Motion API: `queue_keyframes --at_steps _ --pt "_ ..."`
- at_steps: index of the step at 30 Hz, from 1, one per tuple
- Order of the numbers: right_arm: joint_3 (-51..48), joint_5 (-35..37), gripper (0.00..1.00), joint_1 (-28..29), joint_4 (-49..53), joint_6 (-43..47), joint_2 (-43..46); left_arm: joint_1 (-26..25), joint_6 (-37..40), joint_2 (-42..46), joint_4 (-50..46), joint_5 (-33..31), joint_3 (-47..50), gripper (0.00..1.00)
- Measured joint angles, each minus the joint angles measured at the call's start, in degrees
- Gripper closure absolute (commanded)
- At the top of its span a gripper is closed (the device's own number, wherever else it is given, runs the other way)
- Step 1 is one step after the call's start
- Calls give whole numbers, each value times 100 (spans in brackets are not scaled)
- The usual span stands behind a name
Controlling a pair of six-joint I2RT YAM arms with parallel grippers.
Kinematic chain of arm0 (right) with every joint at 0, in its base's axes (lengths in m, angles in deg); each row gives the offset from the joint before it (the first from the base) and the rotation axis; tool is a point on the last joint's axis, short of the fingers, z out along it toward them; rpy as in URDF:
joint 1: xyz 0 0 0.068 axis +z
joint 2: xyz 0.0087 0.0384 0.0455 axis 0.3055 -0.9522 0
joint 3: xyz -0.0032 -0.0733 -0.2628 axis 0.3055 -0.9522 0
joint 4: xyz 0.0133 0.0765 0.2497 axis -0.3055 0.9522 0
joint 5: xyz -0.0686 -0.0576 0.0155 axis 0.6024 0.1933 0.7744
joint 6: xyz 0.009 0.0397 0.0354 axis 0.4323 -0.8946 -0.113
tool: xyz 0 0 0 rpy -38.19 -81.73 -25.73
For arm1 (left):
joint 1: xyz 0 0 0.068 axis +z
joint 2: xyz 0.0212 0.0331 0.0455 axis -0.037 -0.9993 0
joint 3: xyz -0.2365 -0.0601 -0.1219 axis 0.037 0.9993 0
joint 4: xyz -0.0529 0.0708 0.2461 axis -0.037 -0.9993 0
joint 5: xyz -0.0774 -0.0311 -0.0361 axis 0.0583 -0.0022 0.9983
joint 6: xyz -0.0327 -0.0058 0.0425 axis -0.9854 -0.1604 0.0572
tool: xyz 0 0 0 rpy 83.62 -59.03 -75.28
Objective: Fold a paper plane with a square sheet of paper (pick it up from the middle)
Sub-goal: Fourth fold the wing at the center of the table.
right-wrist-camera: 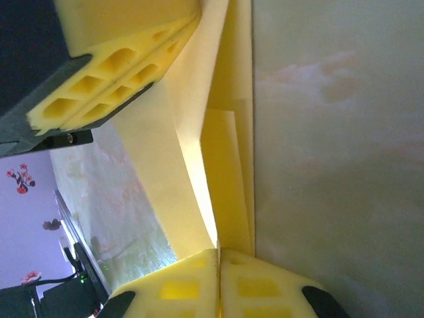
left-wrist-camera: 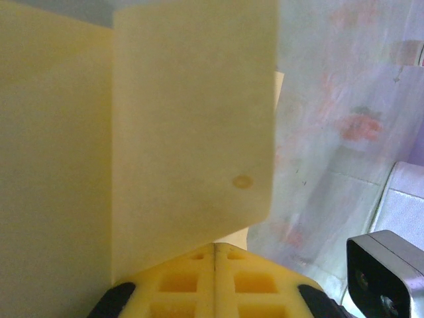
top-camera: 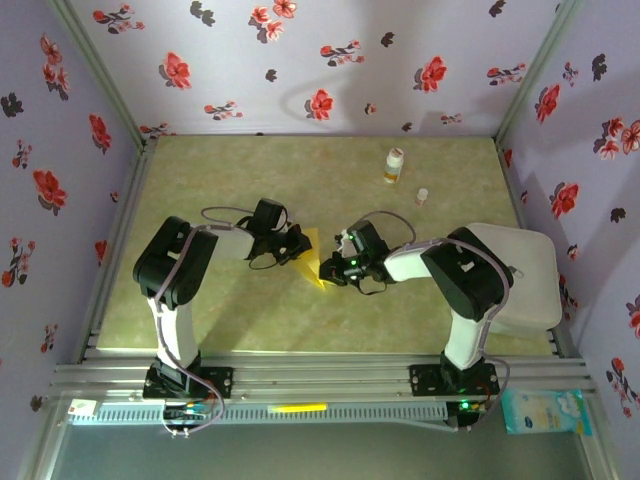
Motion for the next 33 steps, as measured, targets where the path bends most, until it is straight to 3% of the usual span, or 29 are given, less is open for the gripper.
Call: queue_keyframes --at_steps 10,33 --pt "4 -63 91 7 588 9 179 0 0 0 0 -2 0 97" --pt "-70 -262 91 7 612 175 186 -2 -20 0 11 0 4 97"
